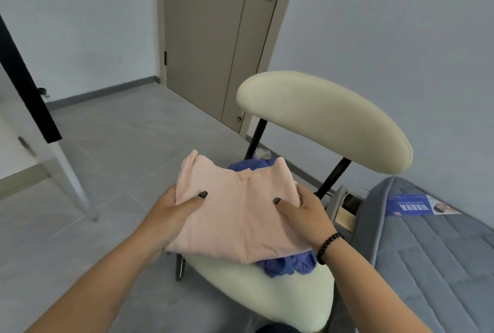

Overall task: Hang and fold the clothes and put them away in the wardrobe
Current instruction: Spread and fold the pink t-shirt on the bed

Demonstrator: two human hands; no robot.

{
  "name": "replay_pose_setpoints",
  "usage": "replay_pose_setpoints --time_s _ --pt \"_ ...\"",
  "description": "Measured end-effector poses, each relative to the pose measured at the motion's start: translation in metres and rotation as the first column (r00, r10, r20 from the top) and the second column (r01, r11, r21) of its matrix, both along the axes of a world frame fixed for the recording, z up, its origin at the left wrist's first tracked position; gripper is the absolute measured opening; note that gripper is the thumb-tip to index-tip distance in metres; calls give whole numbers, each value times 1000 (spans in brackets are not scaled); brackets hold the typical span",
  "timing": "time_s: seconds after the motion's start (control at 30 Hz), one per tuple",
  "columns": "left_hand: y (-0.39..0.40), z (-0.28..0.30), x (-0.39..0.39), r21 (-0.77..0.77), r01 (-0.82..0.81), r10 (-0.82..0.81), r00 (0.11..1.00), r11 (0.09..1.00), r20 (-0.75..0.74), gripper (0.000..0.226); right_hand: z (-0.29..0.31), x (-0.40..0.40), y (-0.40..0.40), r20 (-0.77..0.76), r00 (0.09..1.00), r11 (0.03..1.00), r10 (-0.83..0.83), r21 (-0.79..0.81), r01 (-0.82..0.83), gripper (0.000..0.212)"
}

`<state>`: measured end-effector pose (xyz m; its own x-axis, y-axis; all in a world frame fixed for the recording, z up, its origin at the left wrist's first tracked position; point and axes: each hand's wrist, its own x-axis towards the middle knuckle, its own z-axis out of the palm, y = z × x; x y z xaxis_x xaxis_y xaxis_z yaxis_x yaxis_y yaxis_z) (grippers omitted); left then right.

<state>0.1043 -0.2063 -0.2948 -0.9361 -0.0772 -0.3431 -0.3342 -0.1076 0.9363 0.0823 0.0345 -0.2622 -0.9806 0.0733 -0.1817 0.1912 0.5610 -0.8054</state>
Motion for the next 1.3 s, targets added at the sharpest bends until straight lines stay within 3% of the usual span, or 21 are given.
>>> replay_pose_setpoints --time_s 0.2,0.37,0.63,0.73,0.97,1.07,1.17,1.23,1.3 --pt "-73 45 -36 -46 -37 38 999 998 35 52 33 -56 -76 29 997 995 69 70 -71 17" --pt "-131 115 -41 -37 -131 134 989 991 70 22 97 -75 -127 60 993 993 105 -66 -101 11" --pt "-186 267 -27 -10 -285 285 958 959 18 17 240 -73 -168 115 993 962 40 -274 -7 18" --pt "-208 332 -19 -36 -261 260 965 965 -48 14 283 -65 -183 145 988 920 48 -392 13 19" --pt "-277 457 12 -249 -119 59 970 961 -235 20 349 -45 -252 191 969 865 157 -500 -42 32" --pt "-306 498 31 -357 -69 -29 964 932 -264 29 376 -38 -293 93 965 878 245 -443 -181 52" --pt "-334 531 53 -447 -23 -115 954 894 -278 30 407 -30 -338 -112 936 890 335 -289 -353 91" --pt "-351 549 66 -505 10 -169 948 863 -270 22 429 -24 -368 -249 869 844 427 -235 -482 105" --pt "-368 562 76 -576 52 -234 940 816 -246 13 450 -21 -397 -325 764 748 557 -204 -632 102"
